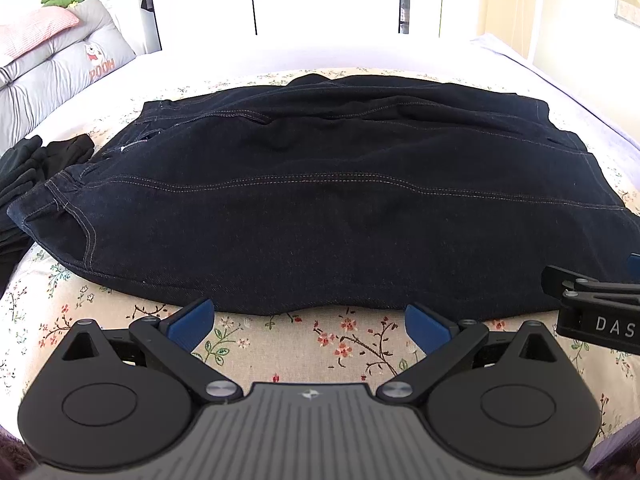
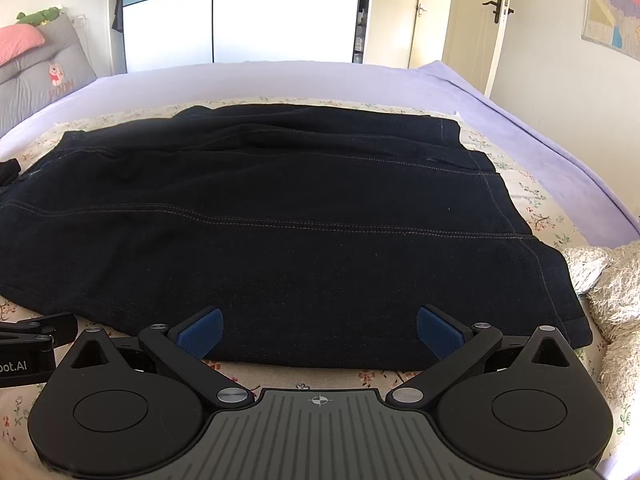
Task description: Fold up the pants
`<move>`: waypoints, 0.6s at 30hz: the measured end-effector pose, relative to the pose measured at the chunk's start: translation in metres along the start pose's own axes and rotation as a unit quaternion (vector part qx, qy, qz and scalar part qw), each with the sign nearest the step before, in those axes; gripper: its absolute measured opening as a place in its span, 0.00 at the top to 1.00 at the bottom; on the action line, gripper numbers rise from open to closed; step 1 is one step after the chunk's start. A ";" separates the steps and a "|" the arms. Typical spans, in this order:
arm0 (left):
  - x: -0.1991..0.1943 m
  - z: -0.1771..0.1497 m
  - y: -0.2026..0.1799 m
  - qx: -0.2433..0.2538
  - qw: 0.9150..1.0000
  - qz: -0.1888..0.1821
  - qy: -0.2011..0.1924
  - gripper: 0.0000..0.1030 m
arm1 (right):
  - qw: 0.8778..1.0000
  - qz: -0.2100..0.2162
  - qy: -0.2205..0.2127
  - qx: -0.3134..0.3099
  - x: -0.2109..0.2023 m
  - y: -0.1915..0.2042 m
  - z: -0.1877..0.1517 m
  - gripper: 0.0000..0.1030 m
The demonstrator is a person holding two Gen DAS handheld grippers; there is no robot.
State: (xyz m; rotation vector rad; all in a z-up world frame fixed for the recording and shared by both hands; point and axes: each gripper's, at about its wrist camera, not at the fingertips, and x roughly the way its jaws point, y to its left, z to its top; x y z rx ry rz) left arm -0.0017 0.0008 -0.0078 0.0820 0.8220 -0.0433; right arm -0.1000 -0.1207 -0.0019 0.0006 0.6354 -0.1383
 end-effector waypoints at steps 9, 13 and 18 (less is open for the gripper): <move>0.000 0.000 -0.001 0.000 1.000 -0.001 0.001 0.00 | 1.000 0.000 0.001 0.000 0.000 0.000 0.001 0.00; 0.001 0.000 -0.001 -0.001 1.000 -0.002 0.001 0.00 | 1.000 0.000 0.001 0.001 0.000 0.000 0.001 0.00; 0.002 0.000 0.000 -0.002 1.000 -0.002 0.003 0.00 | 1.000 0.000 0.003 -0.001 0.001 0.000 -0.001 0.00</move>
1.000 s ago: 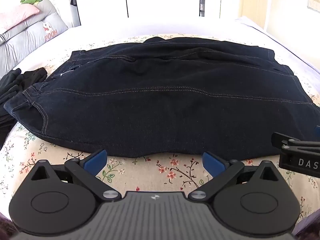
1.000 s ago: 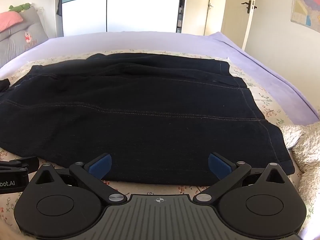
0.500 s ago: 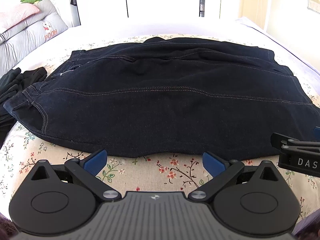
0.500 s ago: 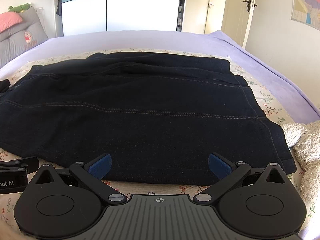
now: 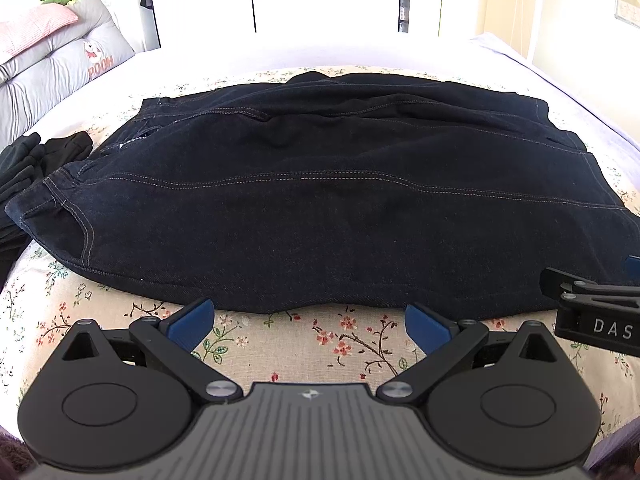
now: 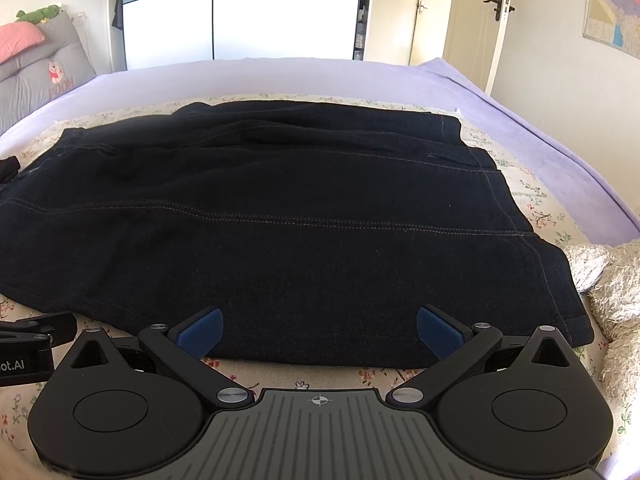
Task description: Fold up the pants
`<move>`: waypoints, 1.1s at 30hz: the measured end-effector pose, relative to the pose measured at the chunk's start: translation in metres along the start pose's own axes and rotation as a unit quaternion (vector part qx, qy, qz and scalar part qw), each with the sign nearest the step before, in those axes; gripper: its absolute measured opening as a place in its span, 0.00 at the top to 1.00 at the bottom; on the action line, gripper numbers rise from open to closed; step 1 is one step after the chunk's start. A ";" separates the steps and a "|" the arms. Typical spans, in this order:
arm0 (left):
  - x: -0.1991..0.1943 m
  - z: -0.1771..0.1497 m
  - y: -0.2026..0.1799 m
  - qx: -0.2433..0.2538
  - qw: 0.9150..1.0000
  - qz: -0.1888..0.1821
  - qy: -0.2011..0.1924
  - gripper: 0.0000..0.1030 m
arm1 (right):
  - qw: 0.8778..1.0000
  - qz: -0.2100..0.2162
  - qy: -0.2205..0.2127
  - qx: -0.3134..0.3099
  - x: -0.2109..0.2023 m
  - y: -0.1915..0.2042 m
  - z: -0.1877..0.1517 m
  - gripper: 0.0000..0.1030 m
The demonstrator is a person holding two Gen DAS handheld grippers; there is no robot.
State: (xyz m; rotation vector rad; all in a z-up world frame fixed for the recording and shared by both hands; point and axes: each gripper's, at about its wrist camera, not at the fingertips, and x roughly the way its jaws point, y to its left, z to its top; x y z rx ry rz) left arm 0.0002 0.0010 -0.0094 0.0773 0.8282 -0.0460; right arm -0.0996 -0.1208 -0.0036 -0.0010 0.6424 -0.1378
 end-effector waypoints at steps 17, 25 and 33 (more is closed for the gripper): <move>0.001 0.000 0.002 -0.001 1.000 -0.002 0.003 0.00 | 1.000 0.000 0.004 -0.001 0.003 0.000 0.000 0.00; 0.001 0.000 0.002 0.000 1.000 -0.002 0.004 0.00 | 1.000 -0.001 0.008 -0.003 0.004 0.001 0.000 0.00; 0.001 0.000 0.003 0.000 1.000 -0.001 0.005 0.00 | 1.000 -0.001 0.009 -0.003 0.004 0.001 0.000 0.00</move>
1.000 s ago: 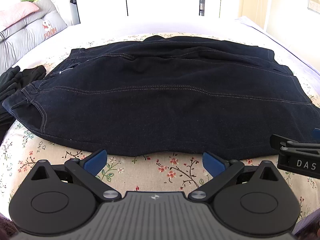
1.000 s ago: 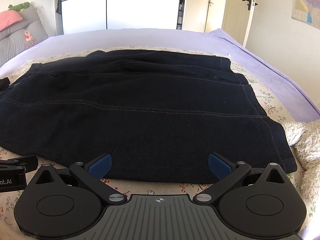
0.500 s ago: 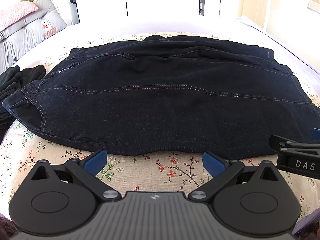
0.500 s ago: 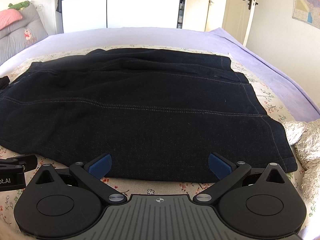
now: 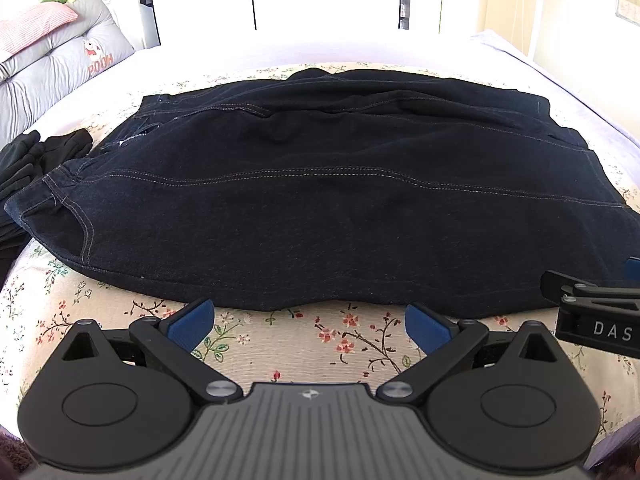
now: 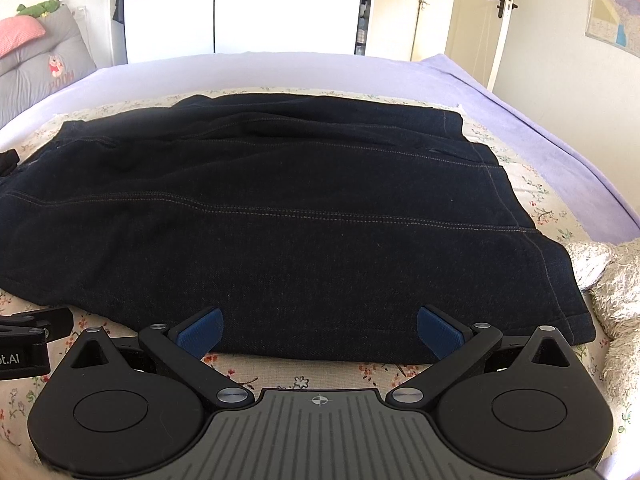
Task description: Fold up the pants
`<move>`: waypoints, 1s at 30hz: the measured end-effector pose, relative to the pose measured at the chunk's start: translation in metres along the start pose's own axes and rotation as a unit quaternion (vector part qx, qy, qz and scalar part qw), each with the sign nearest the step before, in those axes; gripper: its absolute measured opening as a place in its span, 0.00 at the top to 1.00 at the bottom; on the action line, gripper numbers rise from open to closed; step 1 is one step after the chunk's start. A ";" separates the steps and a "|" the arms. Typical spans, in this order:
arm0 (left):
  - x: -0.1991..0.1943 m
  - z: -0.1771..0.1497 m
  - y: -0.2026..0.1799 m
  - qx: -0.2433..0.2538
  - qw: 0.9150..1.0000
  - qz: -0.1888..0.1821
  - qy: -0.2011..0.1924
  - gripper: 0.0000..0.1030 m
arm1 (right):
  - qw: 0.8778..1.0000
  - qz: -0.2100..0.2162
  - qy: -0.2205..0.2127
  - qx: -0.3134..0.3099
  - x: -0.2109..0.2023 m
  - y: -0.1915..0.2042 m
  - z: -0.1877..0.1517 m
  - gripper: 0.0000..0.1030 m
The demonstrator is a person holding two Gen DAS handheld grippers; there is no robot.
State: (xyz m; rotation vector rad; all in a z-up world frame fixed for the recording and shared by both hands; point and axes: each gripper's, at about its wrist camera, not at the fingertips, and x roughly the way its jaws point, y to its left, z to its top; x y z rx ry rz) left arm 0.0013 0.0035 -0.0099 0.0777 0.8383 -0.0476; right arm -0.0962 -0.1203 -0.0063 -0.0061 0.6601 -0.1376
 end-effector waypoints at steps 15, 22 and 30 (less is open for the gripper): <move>0.017 0.004 0.033 -0.020 0.999 0.037 0.013 0.00 | 1.000 -0.004 0.027 -0.008 0.011 -0.006 -0.004 0.00; 0.037 0.000 0.101 -0.090 0.992 0.086 0.035 0.00 | 0.998 0.003 0.054 -0.022 0.023 -0.018 -0.015 0.00; 0.056 -0.002 0.188 -0.223 0.968 0.105 0.051 0.00 | 0.997 0.001 0.041 -0.067 0.028 -0.016 -0.024 0.00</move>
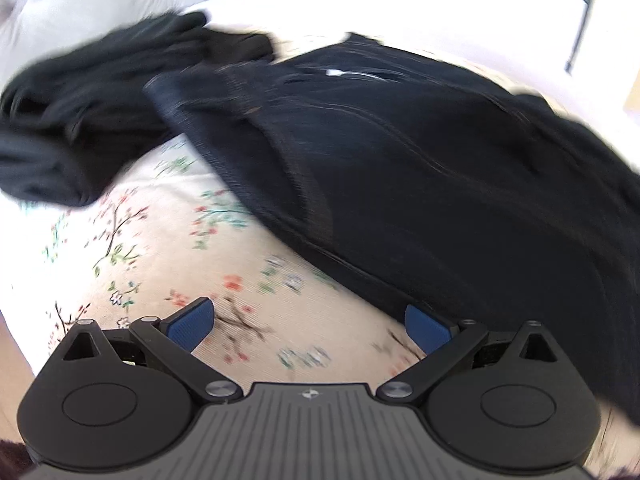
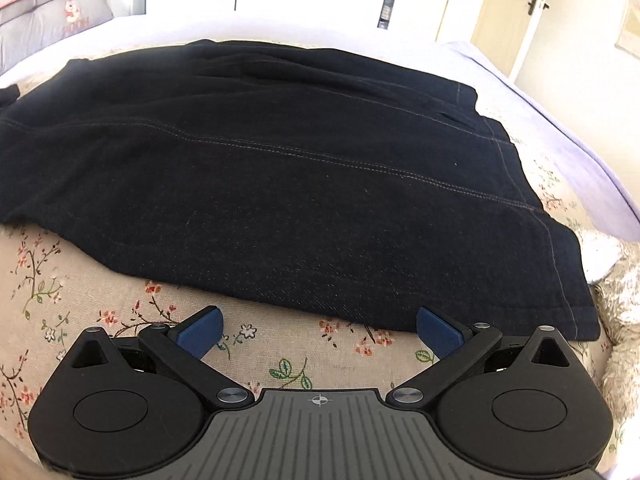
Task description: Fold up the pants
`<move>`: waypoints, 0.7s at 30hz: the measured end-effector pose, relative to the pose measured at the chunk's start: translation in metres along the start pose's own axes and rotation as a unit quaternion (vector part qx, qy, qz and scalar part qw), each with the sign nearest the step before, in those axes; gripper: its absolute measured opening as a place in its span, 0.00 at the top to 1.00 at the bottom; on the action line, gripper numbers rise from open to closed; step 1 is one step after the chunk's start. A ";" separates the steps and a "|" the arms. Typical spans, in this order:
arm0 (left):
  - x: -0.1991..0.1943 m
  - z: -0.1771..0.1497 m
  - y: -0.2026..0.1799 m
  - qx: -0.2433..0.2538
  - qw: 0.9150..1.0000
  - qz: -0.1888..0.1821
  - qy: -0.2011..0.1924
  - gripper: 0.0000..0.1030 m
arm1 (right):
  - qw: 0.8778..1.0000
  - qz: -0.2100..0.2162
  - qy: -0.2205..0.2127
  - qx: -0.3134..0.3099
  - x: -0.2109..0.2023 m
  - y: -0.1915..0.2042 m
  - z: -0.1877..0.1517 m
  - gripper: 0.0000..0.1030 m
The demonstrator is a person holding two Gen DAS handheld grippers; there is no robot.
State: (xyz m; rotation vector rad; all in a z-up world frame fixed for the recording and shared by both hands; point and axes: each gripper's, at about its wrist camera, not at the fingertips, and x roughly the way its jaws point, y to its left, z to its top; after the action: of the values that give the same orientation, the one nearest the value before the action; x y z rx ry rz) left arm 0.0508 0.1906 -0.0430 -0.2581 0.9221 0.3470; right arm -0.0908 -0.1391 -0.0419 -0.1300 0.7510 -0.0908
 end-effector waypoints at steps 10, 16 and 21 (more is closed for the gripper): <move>0.029 0.044 0.045 -0.111 0.992 -0.016 -0.060 0.02 | 0.997 -0.019 -0.057 -0.045 0.021 0.013 0.017 0.07; 0.036 0.056 0.071 -0.168 0.983 -0.058 -0.054 0.51 | 0.994 -0.013 -0.068 -0.080 0.018 0.015 0.016 0.80; 0.012 0.050 0.064 -0.137 0.987 -0.032 -0.078 0.53 | 0.987 -0.044 -0.065 -0.138 0.009 0.021 0.009 0.98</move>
State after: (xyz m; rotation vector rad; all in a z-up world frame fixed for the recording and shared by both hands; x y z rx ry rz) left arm 0.0680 0.2696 -0.0282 -0.5040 0.7084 0.4296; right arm -0.0774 -0.1187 -0.0451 -0.4296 0.6252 -0.0602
